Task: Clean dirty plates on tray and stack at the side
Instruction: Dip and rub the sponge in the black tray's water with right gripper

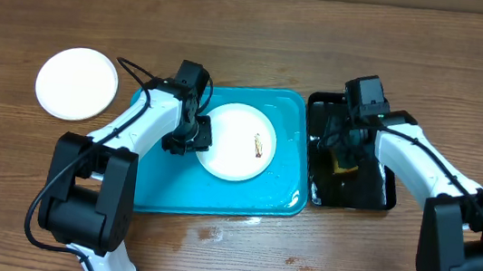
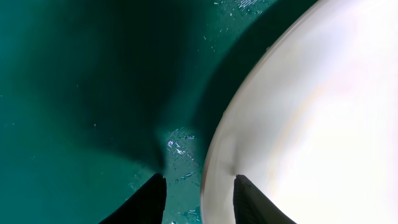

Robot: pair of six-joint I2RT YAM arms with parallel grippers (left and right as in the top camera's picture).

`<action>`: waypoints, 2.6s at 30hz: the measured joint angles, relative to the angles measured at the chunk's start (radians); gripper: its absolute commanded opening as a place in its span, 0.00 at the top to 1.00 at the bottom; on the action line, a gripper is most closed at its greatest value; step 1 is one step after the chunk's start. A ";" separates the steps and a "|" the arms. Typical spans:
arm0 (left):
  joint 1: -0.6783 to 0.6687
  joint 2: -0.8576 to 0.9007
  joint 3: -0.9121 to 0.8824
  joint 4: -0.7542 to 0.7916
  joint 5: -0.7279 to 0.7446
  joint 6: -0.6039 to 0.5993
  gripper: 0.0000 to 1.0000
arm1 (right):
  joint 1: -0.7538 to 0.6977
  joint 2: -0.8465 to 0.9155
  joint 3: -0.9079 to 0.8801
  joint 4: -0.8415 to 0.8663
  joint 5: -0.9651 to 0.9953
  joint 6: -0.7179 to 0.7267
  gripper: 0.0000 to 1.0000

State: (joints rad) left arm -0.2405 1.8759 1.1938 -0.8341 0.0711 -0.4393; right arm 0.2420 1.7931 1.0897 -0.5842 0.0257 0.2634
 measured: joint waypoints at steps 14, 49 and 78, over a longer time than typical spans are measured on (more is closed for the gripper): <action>0.000 0.000 0.000 0.003 0.000 0.000 0.61 | 0.000 0.050 -0.045 0.167 0.005 0.001 0.64; 0.000 0.000 0.000 0.007 0.000 0.000 0.55 | 0.001 0.051 -0.017 0.000 -0.002 -0.005 0.44; 0.000 0.000 0.000 0.015 -0.002 0.000 0.53 | 0.000 0.058 0.050 -0.071 0.001 -0.003 0.40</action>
State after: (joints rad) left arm -0.2405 1.8759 1.1938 -0.8192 0.0692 -0.4393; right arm 0.2420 1.8507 1.1397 -0.6548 0.0265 0.2604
